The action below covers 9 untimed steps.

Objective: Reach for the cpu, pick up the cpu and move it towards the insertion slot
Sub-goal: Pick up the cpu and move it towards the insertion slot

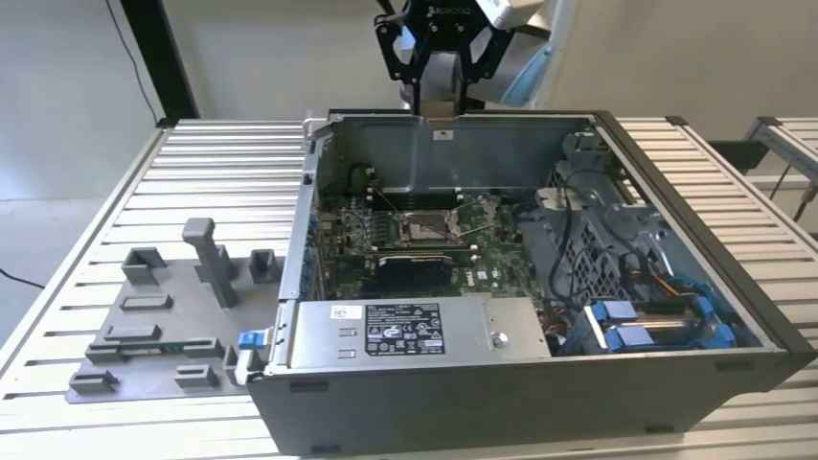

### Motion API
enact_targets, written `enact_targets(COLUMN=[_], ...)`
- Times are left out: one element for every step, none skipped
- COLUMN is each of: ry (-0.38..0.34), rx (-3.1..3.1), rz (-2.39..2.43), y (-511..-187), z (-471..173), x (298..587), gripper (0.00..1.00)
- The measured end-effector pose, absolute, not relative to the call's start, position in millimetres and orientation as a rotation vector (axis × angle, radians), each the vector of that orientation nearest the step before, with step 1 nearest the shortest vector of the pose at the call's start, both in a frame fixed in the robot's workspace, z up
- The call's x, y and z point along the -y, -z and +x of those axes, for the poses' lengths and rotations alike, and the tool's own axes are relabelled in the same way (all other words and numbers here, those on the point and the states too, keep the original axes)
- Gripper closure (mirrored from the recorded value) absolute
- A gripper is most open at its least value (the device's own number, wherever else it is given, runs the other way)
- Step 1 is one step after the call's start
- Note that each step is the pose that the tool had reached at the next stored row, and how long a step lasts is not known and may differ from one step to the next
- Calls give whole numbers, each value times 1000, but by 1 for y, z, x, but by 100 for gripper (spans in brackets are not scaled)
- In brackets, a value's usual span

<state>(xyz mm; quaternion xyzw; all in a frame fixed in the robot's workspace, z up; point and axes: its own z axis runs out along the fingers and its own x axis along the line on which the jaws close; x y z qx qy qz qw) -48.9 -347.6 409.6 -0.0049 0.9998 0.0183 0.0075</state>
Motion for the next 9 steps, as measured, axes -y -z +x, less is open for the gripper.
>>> enact_targets(ry=[-57, -57, -57, -57, -57, -57, -57, -57, -57], rx=[-3126, -3126, -3126, -3126, -3126, -3126, -3126, -3126, -3126], rz=[-14, -13, -12, -12, -13, -12, -12, -12, -12], y=[-410, -410, -410, -409, -409, -409, -409, -409, -409], z=[-49, -49, -49, -49, -49, -49, -49, -49, -49], x=[346, 344, 343, 343, 343, 343, 343, 343, 343], gripper=[100, 100, 100, 100, 100, 100, 100, 100, 100])
